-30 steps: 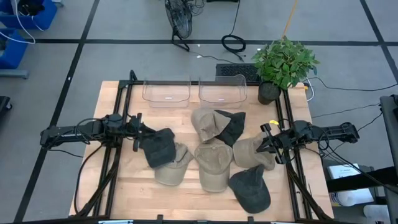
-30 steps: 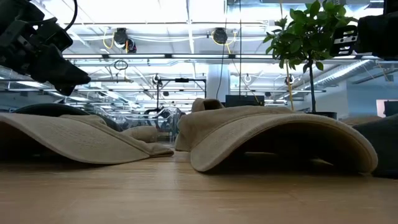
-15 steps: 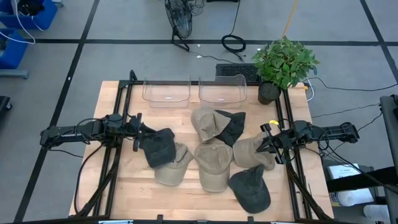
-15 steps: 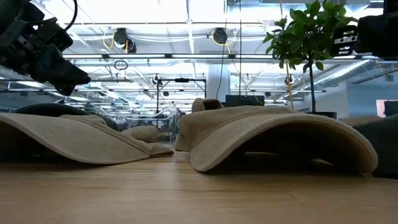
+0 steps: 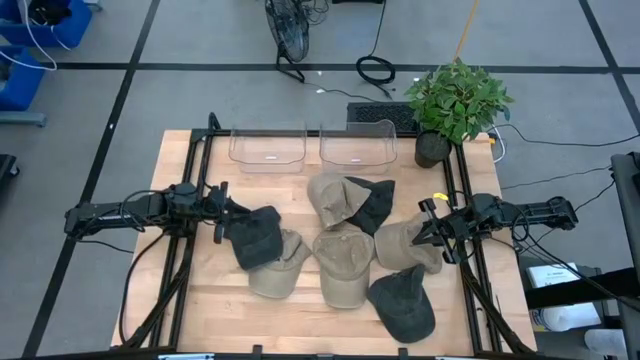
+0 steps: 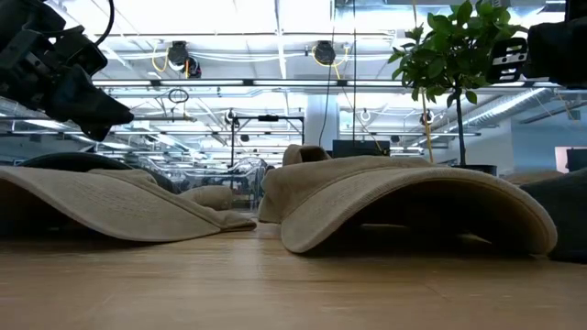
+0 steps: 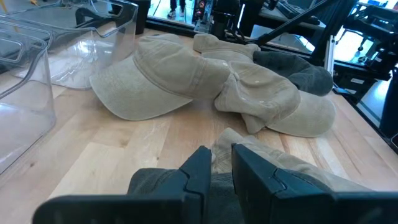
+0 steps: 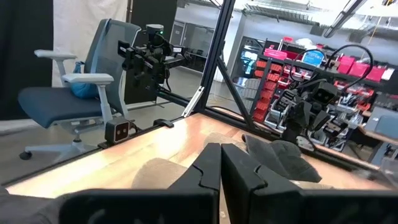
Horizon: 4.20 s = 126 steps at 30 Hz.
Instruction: Pick & Place hat
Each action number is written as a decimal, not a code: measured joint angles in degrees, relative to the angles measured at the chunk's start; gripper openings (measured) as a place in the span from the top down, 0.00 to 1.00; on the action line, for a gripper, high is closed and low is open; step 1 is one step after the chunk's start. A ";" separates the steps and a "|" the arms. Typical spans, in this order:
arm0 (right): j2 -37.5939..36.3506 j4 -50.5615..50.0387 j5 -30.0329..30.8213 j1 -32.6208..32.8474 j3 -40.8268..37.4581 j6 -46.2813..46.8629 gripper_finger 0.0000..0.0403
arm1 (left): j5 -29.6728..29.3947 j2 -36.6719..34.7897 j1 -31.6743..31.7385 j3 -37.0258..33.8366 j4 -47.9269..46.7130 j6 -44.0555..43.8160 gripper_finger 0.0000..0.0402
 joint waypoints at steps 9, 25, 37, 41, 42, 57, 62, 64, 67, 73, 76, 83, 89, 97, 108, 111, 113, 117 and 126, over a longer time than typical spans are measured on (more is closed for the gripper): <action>0.01 8.57 0.08 0.00 -0.01 14.15 1.00 | 0.01 -0.01 -0.01 -0.01 0.00 -0.01 0.83; -0.01 32.67 0.26 0.02 -0.03 23.48 1.00 | 0.01 0.02 0.01 0.01 0.00 -0.02 0.83; 13.72 35.07 25.68 -0.01 9.91 14.26 1.00 | -0.02 0.00 0.00 0.00 0.00 -0.01 0.83; 26.49 31.83 30.82 0.02 17.52 13.77 1.00 | -0.03 -0.01 0.01 0.01 -0.02 -0.02 0.83; 29.65 30.74 33.27 0.02 19.68 14.42 1.00 | 0.01 -0.01 -0.01 0.01 -0.08 0.00 0.83; 58.13 -19.66 36.92 1.92 52.79 39.08 1.00 | 0.01 -0.01 0.01 -0.02 -0.02 -0.01 0.83; 61.21 -31.70 36.04 2.91 58.93 44.82 1.00 | 0.01 -0.01 -0.02 -0.01 0.00 -0.02 0.83; 61.96 -35.36 36.03 3.04 59.82 47.45 1.00 | 0.01 -0.01 0.00 -0.01 0.00 0.00 0.83; 62.33 -39.74 36.02 3.04 60.18 51.11 1.00 | 0.01 -0.01 0.00 0.00 0.00 -0.01 0.83; 62.33 -47.93 35.91 3.04 60.18 53.22 1.00 | 0.01 -0.01 -0.01 -0.02 0.00 -0.02 0.83; 62.30 -46.03 35.99 3.03 59.05 51.59 1.00 | 0.01 -0.01 -0.01 0.01 0.00 0.00 0.83; 62.34 -31.31 36.00 2.98 51.26 47.79 1.00 | 0.01 -0.01 -0.01 0.01 -0.02 -0.02 0.83; 62.33 -25.82 35.89 1.23 45.87 47.66 0.95 | 0.01 -0.01 0.00 0.00 0.00 -0.02 0.83; 62.32 -19.92 35.04 0.72 44.86 46.61 0.69 | 0.01 -0.01 -0.01 0.01 -0.02 0.00 0.83; 64.38 -0.88 32.88 1.99 38.41 55.62 0.41 | 0.01 0.01 0.00 0.01 -0.02 -0.01 0.83; 66.30 0.19 38.75 3.89 37.87 56.92 0.41 | 0.01 0.01 0.01 0.01 -0.04 0.00 0.83; 67.87 -0.02 43.40 5.27 38.96 57.21 0.42 | -0.02 -0.01 0.00 0.01 -0.02 0.00 0.83; 72.20 0.31 51.88 7.42 44.77 58.31 0.44 | -0.01 0.00 0.01 0.01 -0.06 -0.01 0.83; 86.66 -4.04 59.48 8.28 63.89 58.96 0.45 | 0.01 0.01 0.00 -0.01 -0.09 -0.02 0.83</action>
